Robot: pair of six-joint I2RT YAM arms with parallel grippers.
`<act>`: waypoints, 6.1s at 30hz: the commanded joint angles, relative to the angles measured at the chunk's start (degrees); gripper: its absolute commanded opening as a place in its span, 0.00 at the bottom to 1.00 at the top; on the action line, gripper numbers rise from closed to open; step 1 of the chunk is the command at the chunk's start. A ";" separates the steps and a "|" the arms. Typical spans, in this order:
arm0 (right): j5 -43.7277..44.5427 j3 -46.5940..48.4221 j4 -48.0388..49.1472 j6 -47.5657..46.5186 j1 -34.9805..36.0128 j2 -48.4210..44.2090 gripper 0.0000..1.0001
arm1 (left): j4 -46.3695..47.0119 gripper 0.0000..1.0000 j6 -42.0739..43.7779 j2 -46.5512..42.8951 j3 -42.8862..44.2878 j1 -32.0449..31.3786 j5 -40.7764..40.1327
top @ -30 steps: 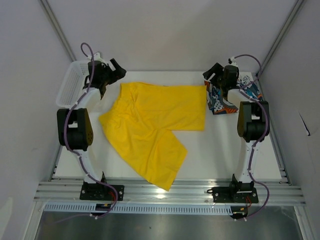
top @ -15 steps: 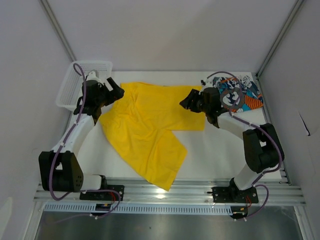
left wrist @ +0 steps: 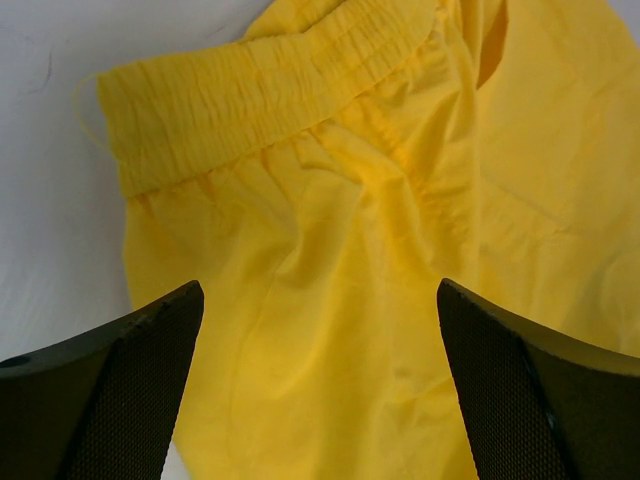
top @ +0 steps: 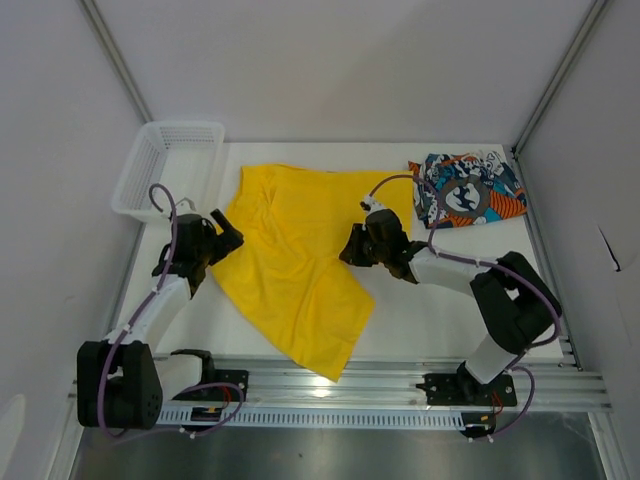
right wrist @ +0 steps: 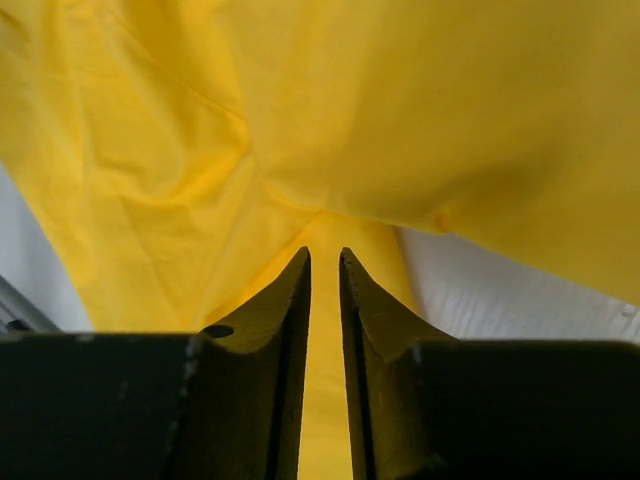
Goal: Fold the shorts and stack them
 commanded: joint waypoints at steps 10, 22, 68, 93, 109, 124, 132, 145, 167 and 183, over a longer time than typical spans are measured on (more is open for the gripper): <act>-1.08 5.77 0.60 1.97 -5.90 12.97 0.15 | 11.75 0.98 -6.70 2.38 -13.13 9.36 0.25; -3.63 1.64 -1.59 0.92 -7.93 6.22 0.33 | 12.99 0.97 -6.88 -2.59 -15.86 11.47 2.09; 12.72 -27.19 1.91 26.14 39.98 -23.68 0.62 | 9.64 0.99 -8.02 -8.07 -13.67 17.27 1.12; 5.62 -23.15 12.90 25.33 41.65 -16.02 0.00 | 9.38 0.98 -7.75 -9.12 -13.76 17.89 1.39; -8.45 -29.21 -7.59 32.64 22.93 -44.07 0.00 | 9.47 0.99 -7.67 -9.12 -14.02 18.06 1.39; -6.53 -21.40 -12.83 25.90 19.96 -40.37 0.00 | 10.61 0.99 -7.66 -7.19 -13.67 18.06 1.39; -12.15 -20.51 -13.56 16.04 -1.04 -35.55 0.00 | 11.93 0.99 -8.81 -4.99 -12.35 18.06 3.49; -18.66 -23.75 -3.19 8.39 -8.36 -26.55 0.46 | 12.81 0.99 -8.63 -4.29 -12.44 18.15 3.32; -3.11 -35.63 2.44 3.81 12.28 -34.57 0.37 | 13.25 0.99 -8.37 -4.29 -12.70 18.06 3.14; 3.93 -36.59 0.42 1.97 19.32 -38.52 0.30 | 13.07 0.99 -8.19 -4.20 -12.79 18.06 3.14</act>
